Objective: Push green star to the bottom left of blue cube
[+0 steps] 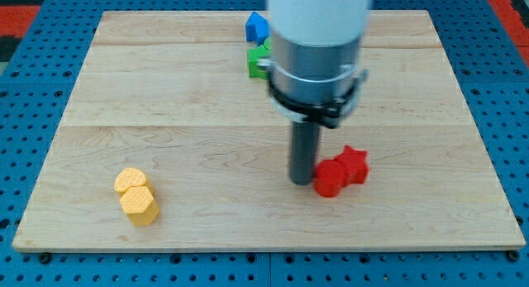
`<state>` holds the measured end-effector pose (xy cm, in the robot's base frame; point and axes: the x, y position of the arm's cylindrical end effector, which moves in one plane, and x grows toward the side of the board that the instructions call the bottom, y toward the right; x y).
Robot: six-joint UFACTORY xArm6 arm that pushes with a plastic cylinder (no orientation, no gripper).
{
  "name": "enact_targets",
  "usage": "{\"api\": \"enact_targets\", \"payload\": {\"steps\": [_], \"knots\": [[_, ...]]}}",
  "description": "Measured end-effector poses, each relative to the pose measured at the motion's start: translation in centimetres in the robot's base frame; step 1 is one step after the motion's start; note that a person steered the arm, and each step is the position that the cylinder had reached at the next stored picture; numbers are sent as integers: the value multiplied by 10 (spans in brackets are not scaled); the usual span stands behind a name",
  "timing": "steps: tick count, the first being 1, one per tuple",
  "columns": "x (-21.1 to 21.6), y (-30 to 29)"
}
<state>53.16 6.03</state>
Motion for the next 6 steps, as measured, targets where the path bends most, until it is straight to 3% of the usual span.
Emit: {"api": "enact_targets", "payload": {"steps": [1,3,4,6], "knots": [[-6,-6],[-99,-139],[-157,-145],[-205,-87]]}}
